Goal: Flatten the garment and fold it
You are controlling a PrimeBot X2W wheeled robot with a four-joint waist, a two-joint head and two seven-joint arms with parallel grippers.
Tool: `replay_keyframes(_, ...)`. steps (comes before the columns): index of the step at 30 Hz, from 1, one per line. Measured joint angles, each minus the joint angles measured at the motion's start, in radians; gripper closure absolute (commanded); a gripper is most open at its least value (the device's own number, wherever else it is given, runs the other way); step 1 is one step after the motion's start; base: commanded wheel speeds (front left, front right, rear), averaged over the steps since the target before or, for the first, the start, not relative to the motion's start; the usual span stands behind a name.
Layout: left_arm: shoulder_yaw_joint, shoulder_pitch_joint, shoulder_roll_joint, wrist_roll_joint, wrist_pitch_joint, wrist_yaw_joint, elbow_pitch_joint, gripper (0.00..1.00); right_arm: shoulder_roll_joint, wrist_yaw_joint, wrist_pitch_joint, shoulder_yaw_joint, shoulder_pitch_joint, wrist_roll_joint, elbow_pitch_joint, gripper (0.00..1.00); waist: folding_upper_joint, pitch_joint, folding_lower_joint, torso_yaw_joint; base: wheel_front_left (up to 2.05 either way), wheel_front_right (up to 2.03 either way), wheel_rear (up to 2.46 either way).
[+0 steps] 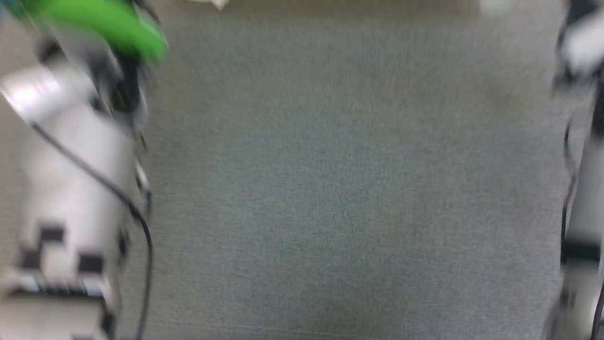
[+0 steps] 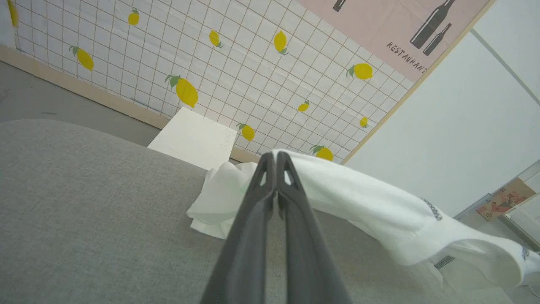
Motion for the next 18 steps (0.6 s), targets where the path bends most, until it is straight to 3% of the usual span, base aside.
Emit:
replay_keyframes(6, -0.055, 0.379, -0.004, -0.041, 0.072, 0.007, -0.162, 1.0, -0.009, 0.0, 0.092, 0.022, 0.409, -0.032, -0.201, 1.0, 0.0, -0.134, 0.0, 0.013, 0.0, 0.0, 0.0)
replay_keyframes(12, -0.119, 0.676, 0.025, -0.023, 0.176, 0.103, -0.343, 1.0, -0.004, 0.0, 0.166, 0.007, 0.687, -0.091, -0.345, 1.0, 0.0, -0.252, -0.0001, 0.024, 0.0, 0.0, 0.0)
replay_keyframes(18, -0.15, 0.879, 0.07, -0.028, 0.291, 0.201, -0.502, 1.0, 0.004, 0.0, 0.261, -0.02, 0.842, -0.133, -0.42, 1.0, 0.0, -0.341, -0.0001, 0.031, 0.0, 0.0, 0.0)
